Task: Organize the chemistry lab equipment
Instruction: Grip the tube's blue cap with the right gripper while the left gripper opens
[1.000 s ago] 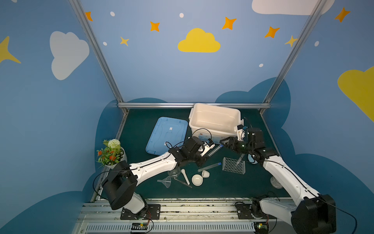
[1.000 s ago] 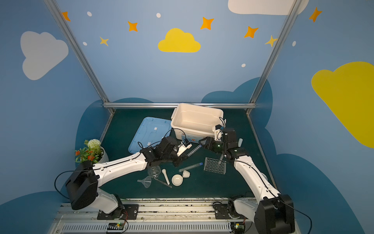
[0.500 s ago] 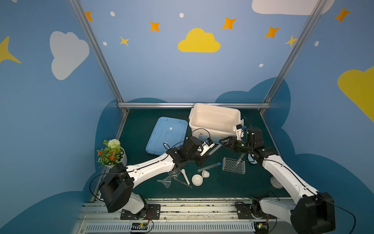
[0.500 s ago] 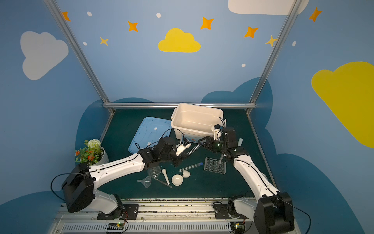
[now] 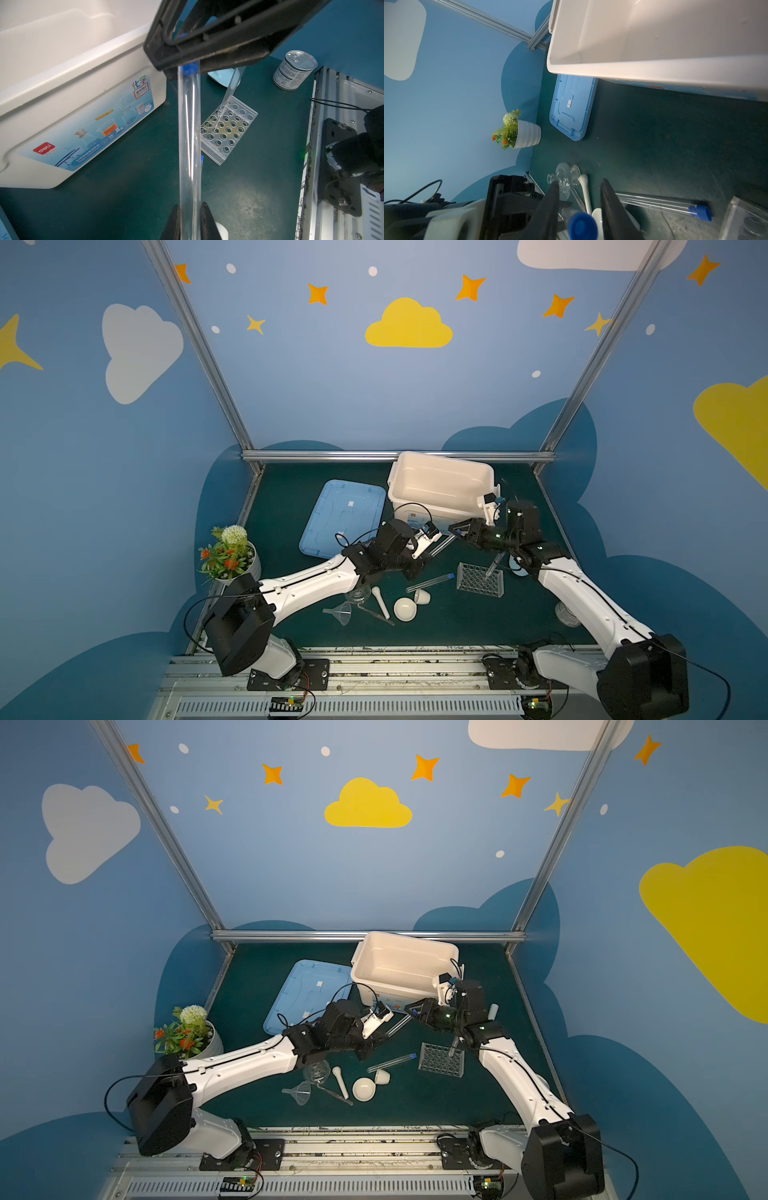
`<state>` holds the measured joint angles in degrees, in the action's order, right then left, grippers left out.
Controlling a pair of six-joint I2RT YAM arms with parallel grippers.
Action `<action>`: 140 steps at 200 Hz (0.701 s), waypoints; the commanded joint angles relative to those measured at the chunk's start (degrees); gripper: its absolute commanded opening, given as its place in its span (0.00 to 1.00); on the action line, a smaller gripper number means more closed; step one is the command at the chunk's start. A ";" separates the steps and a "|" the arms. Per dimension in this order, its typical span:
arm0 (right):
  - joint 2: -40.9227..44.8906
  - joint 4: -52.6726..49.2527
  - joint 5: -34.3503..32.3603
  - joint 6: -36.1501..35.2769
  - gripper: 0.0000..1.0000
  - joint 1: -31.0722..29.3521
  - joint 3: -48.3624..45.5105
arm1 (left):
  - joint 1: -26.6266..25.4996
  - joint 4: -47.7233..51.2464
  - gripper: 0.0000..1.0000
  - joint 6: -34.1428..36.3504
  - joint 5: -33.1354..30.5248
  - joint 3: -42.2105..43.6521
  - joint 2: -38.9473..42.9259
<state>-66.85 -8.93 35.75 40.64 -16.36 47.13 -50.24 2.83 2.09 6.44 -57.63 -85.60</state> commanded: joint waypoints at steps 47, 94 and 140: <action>0.15 0.67 1.08 0.31 0.25 -0.30 0.01 | -0.11 -1.73 0.17 -0.29 0.08 -0.12 -1.14; 0.46 0.32 0.68 0.12 0.16 -0.30 -0.32 | -0.10 -1.86 0.18 -0.42 -0.06 -0.07 -1.43; 1.26 -1.46 -0.72 -0.90 0.12 -0.12 0.06 | -0.06 -1.27 0.37 -0.85 -1.72 -0.03 -1.13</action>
<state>-66.83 -8.84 36.27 41.28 -16.34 47.09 -50.28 2.02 1.52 5.91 -57.63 -86.56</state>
